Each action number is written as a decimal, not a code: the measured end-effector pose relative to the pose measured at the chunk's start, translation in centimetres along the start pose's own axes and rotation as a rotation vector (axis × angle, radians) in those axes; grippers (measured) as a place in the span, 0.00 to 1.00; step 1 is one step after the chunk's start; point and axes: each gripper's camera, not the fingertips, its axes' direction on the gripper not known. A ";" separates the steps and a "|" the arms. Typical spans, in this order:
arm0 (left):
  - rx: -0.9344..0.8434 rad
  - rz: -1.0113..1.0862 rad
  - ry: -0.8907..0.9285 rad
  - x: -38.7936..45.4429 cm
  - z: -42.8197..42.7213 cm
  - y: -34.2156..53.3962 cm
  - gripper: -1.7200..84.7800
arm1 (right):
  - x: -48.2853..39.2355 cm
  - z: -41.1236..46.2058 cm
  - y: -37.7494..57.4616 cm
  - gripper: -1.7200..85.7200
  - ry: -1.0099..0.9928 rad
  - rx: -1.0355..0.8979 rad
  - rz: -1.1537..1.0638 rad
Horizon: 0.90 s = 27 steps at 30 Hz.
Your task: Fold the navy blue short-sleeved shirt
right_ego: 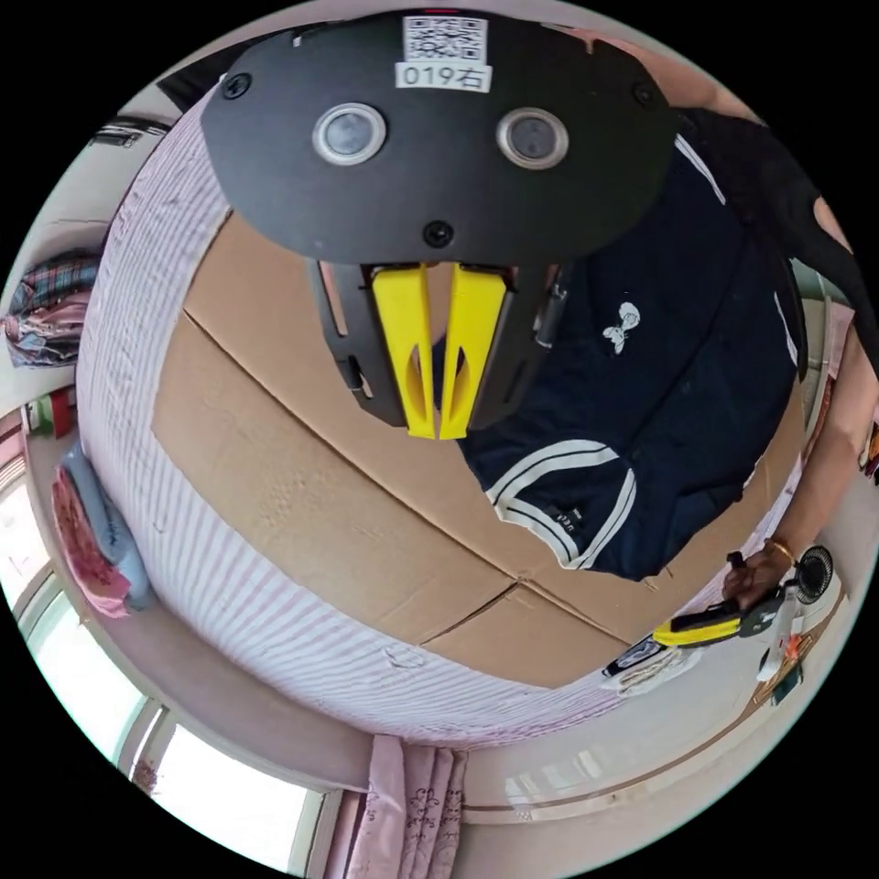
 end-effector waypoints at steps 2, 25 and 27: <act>0.159 -0.049 -0.002 0.2 -5.4 3.2 0.03 | -5.2 -5.0 7.4 0.01 0.127 0.122 0.000; 0.137 0.180 0.068 35.1 -28.8 52.0 0.05 | -61.9 -7.6 63.3 0.09 0.181 0.395 -0.068; 0.116 0.216 0.105 36.8 -28.8 53.3 0.06 | -63.8 -6.9 64.4 0.09 0.179 0.365 -0.095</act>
